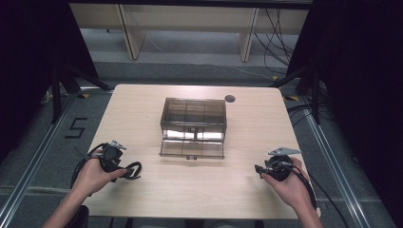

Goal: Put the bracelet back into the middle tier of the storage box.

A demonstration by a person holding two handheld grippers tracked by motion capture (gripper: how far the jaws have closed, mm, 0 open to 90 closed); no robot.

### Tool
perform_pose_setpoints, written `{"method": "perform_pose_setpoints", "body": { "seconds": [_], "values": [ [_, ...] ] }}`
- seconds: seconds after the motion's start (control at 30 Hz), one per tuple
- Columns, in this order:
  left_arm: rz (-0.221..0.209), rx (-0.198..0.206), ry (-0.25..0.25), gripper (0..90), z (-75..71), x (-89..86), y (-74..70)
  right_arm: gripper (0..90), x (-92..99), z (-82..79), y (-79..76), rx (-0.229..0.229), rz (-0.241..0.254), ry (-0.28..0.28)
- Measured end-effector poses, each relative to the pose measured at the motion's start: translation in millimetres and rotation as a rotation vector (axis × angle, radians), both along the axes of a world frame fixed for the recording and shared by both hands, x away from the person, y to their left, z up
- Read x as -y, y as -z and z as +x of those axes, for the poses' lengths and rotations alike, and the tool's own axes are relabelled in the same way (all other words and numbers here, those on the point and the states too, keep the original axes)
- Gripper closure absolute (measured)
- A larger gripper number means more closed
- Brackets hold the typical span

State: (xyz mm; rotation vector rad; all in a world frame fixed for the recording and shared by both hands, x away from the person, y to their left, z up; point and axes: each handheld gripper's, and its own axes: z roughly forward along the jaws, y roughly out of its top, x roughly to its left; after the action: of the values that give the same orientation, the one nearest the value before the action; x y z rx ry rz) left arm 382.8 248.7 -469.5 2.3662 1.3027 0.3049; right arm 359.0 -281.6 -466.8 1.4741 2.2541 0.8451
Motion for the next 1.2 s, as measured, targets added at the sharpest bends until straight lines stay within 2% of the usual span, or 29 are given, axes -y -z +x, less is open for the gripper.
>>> {"method": "perform_pose_setpoints", "body": {
  "seconds": [0.03,0.1,0.17,0.33,0.37,0.4,0.47,0.5,0.63,0.67,0.7,0.73,0.77,0.8,0.87,0.93,1.0,1.13,1.17,1.2],
  "values": [
    [-0.001,0.01,0.002,31.6,0.1,0.8,0.8,52.2,0.0,-0.2,-0.1,0.0,-0.003,-0.001],
    [0.008,-0.007,0.011,31.6,0.0,1.5,-0.5,52.2,0.1,-0.1,-0.4,-0.003,-0.005,-0.002],
    [0.003,-0.004,0.013,31.6,0.1,1.9,-1.2,52.1,0.5,-0.8,-1.9,0.008,-0.01,0.003],
    [-0.016,-0.013,0.013,32.4,1.2,1.2,-0.3,52.1,-0.1,0.3,-0.9,-0.001,-0.012,-0.006],
    [-0.017,-0.019,0.012,34.0,0.9,1.5,0.2,52.1,-0.6,-0.4,-1.6,0.004,-0.016,-0.004],
    [-0.001,-0.043,0.018,34.0,1.0,1.5,-1.3,52.1,-0.6,-0.4,-1.6,0.004,-0.016,-0.004],
    [-0.014,-0.037,0.006,35.8,0.8,3.2,0.4,52.1,-0.9,-0.7,-3.2,0.003,-0.017,-0.002],
    [0.012,-0.061,0.024,35.8,2.3,2.3,-1.8,52.2,-1.1,-0.5,-3.3,0.003,-0.016,-0.002],
    [0.028,-0.076,0.013,42.1,9.3,4.0,-5.1,52.3,-1.7,0.1,-3.1,0.003,-0.019,-0.01],
    [0.044,-0.101,0.018,45.0,10.9,3.9,-7.0,52.4,-0.9,1.5,-2.1,0.014,-0.016,-0.03],
    [0.052,-0.11,0.017,48.1,12.5,4.7,-7.0,52.6,-1.4,0.9,-2.8,0.003,-0.015,-0.022],
    [0.082,-0.143,0.015,51.1,15.3,5.8,-8.5,52.9,-2.6,0.7,-3.9,-0.013,-0.019,-0.009],
    [0.082,-0.143,0.015,52.1,15.3,5.8,-8.5,53.1,-2.9,0.5,-4.0,-0.012,-0.02,-0.007],
    [0.094,-0.132,0.038,52.1,17.8,4.4,-7.8,53.1,-2.9,0.5,-4.0,-0.012,-0.02,-0.007],
    [0.092,-0.152,0.03,53.6,19.4,5.0,-7.4,53.2,-3.0,0.4,-4.2,-0.013,-0.021,-0.011],
    [0.069,-0.171,-0.01,55.6,16.2,8.5,-2.9,53.2,-2.4,0.9,-4.2,-0.018,-0.022,-0.011],
    [0.094,-0.194,0.011,57.3,16.2,8.4,-2.6,53.2,-2.0,1.7,-3.2,-0.019,-0.018,-0.014],
    [0.109,-0.204,0.007,59.6,17.9,8.9,-4.6,53.2,-2.2,2.0,-2.7,-0.028,-0.023,-0.021],
    [0.12,-0.218,0.013,60.2,19.5,9.2,-6.1,53.2,-2.8,1.7,-3.1,-0.032,-0.023,-0.016],
    [0.113,-0.224,0.008,60.8,20.1,10.3,-6.0,53.2,-3.4,1.5,-3.6,-0.027,-0.025,-0.012]
  ]
}}
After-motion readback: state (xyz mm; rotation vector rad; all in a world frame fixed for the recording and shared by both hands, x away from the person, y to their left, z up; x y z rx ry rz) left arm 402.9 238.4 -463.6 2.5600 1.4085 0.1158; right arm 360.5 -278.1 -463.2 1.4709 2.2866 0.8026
